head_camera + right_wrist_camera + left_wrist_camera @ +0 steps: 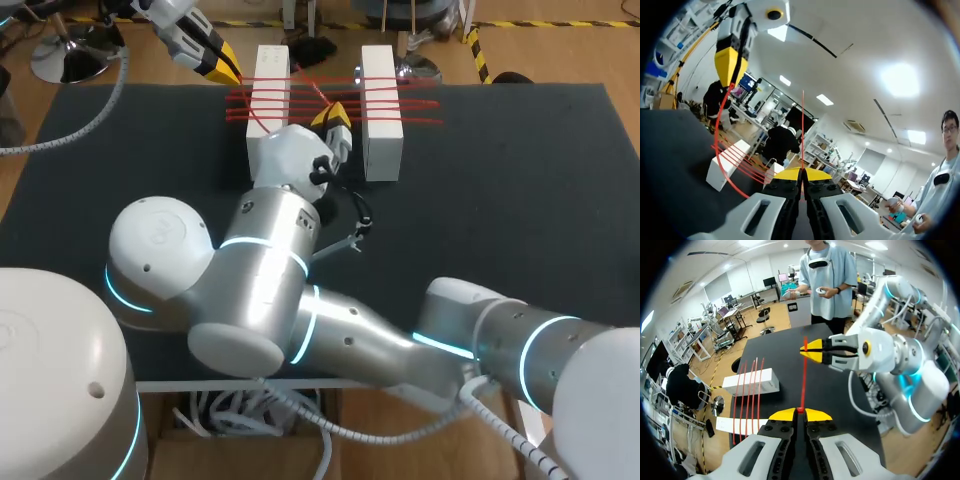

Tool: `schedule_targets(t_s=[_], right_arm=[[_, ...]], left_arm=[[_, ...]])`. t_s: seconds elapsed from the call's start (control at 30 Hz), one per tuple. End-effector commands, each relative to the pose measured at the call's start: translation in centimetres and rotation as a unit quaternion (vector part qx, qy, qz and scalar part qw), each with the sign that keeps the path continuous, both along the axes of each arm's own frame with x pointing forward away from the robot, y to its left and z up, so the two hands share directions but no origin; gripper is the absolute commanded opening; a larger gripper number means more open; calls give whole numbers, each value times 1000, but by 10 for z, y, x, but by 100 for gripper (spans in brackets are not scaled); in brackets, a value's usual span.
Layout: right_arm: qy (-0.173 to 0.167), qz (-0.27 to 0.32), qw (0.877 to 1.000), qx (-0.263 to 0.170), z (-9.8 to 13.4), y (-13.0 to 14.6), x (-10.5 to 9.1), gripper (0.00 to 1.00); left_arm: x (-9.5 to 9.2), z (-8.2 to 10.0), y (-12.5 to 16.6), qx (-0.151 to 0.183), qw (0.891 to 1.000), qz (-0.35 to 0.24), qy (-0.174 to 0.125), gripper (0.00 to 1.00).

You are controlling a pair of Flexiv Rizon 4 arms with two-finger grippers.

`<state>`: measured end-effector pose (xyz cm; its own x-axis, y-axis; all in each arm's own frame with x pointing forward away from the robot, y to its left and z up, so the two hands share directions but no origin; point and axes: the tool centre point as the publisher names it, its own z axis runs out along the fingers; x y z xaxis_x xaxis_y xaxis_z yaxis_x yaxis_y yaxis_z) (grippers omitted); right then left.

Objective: Grab the tape and strap the tape.

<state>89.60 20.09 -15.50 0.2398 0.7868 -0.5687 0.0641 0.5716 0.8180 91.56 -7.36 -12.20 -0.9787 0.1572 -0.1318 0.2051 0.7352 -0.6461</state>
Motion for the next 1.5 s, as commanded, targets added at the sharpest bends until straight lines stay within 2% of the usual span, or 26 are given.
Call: schedule_targets(t_s=[0.03,0.23,0.63,0.73,0.87,1.5], right_arm=[[17,-1,1000,-21,2,5,0,0],[50,16,996,-69,2,5,-1,0],[59,3,989,-133,-1,3,2,0],[62,-8,989,-135,-2,2,4,0],[57,2,993,-106,1,1,4,0],[57,2,993,-106,1,1,4,0]], left_arm=[[1,1,0,2,1000,-1,1,0],[1,1,0,2,1000,-1,1,0],[1,1,0,2,1000,-1,1,0],[1,1,0,2,1000,-1,1,0],[1,1,0,2,1000,-1,1,0],[1,1,0,2,1000,-1,1,0]])
